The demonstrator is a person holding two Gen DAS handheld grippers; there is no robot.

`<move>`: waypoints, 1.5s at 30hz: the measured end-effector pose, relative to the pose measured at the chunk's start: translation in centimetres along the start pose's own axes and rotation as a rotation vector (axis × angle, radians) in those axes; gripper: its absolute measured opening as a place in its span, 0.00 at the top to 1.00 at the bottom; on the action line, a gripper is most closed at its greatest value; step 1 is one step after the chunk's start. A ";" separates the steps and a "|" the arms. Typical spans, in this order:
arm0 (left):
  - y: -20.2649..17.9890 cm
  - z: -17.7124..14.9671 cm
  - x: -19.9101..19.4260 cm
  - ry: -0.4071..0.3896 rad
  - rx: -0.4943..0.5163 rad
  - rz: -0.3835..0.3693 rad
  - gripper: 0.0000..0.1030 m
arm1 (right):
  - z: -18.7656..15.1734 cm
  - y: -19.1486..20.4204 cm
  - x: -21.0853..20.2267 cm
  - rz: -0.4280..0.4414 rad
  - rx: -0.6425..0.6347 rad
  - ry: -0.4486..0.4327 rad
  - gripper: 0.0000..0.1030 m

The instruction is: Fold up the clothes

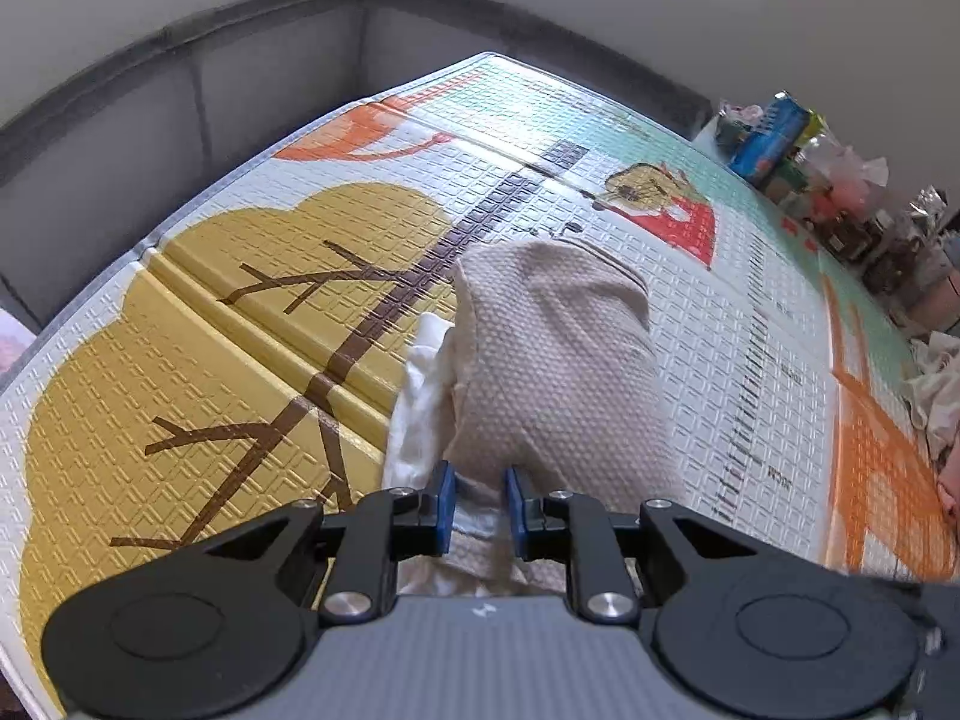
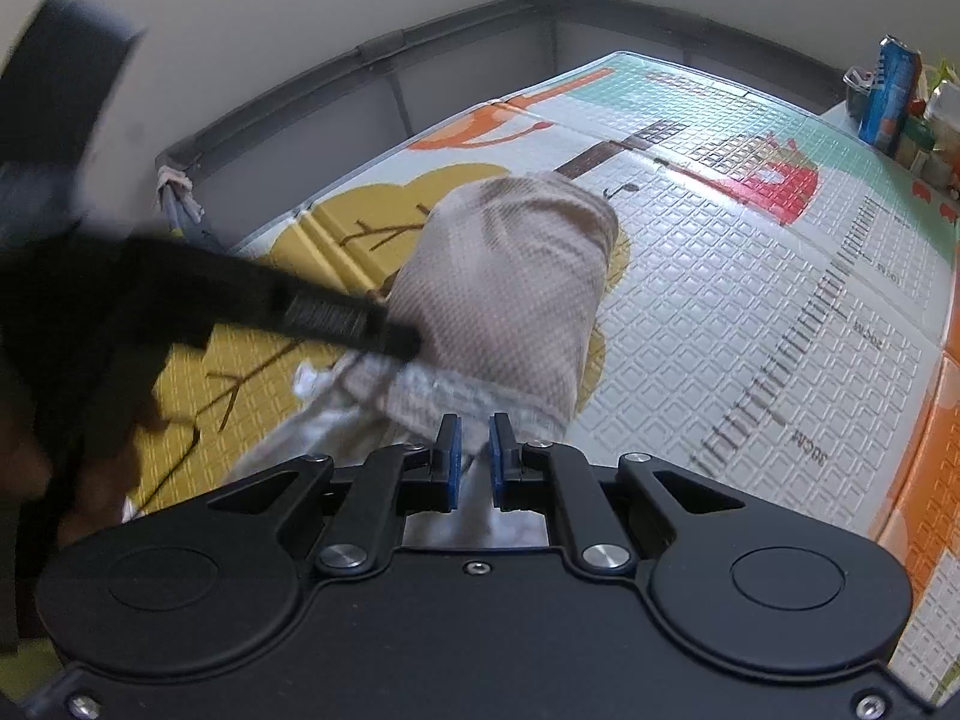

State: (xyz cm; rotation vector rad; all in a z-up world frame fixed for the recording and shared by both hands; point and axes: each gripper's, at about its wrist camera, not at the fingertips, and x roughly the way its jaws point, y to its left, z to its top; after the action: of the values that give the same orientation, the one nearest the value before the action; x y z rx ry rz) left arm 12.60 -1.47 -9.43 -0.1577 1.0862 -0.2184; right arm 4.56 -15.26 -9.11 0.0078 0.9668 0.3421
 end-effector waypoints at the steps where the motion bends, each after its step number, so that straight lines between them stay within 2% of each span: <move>1: 0.1 0.1 0.1 0.005 -0.010 -0.002 0.80 | -0.4 0.1 -0.2 0.002 -0.004 0.004 0.91; 11: 0.4 0.9 0.6 0.023 -0.061 0.008 0.79 | -4.3 0.9 -2.1 0.009 -0.001 0.043 0.91; 15: 1.0 1.1 0.6 0.041 -0.115 -0.013 0.79 | -5.8 1.0 -2.6 0.007 0.013 0.058 0.91; 19: 1.9 1.2 -0.1 0.049 -0.164 -0.031 0.78 | -6.6 0.7 -3.6 0.018 0.050 0.071 0.91; 23: 2.4 1.0 -1.4 0.033 -0.162 -0.039 0.79 | -6.9 0.3 -5.4 0.019 0.076 0.056 0.91; 29: 1.8 0.4 -2.2 0.024 -0.131 -0.090 0.79 | -3.6 -0.6 -6.3 0.009 0.119 -0.050 0.91; 34: 1.0 0.0 -2.2 0.026 -0.110 -0.138 0.79 | 0.3 -1.0 -4.4 -0.003 0.146 -0.114 0.91; 40: 0.9 -0.2 -1.1 0.033 -0.121 -0.132 0.79 | 2.7 -1.3 -0.8 -0.016 0.159 -0.096 0.91; 45: 1.3 -0.3 -0.7 0.027 -0.105 -0.092 0.79 | 2.7 -0.9 1.2 -0.026 0.138 -0.078 0.91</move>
State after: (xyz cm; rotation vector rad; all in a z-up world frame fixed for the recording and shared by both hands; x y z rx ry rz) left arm 12.14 -0.02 -9.28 -0.3001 1.1186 -0.2465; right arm 7.64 -15.41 -8.61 0.1330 0.9109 0.2492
